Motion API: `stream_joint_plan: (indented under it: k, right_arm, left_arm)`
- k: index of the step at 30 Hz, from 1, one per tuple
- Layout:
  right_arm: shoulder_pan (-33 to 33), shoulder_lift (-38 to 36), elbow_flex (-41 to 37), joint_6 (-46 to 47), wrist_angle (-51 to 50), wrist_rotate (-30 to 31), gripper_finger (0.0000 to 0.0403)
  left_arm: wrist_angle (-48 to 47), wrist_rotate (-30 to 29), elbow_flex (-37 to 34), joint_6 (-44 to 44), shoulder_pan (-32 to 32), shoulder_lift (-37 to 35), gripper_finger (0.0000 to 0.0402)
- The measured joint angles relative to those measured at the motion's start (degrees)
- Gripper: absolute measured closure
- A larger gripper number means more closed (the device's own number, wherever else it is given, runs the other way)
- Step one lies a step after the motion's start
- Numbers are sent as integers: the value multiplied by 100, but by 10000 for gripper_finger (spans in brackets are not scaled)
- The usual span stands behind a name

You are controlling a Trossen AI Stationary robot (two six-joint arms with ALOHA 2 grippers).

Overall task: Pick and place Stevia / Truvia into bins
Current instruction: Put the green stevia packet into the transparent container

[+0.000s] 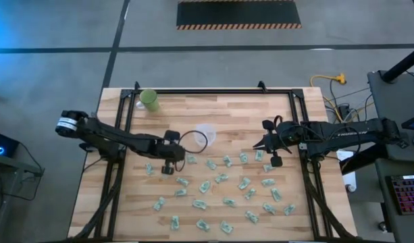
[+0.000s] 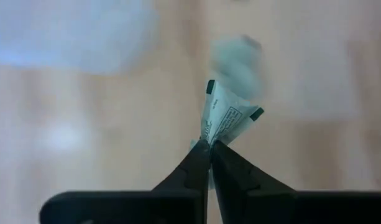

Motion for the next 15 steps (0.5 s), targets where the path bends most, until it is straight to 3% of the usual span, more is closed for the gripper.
stream_joint_plan:
  k: [3, 5, 9, 15]
  right_arm:
    - [0, 0, 2, 0, 1, 0, 380]
    - [0, 0, 0, -2, 36, 0, 380]
    - [-2, 4, 0, -2, 184, 5, 380]
    - [-2, 7, 0, 7, 226, 13, 380]
  left_arm:
    - [369, -1011, 100, 182, 14, -291, 401]
    - [789, -1372, 98, 523, 70, -436, 401]
    - [1730, -1385, 84, 1060, 327, -426, 401]
    - [2511, -1122, 216, 1640, 705, 255, 402]
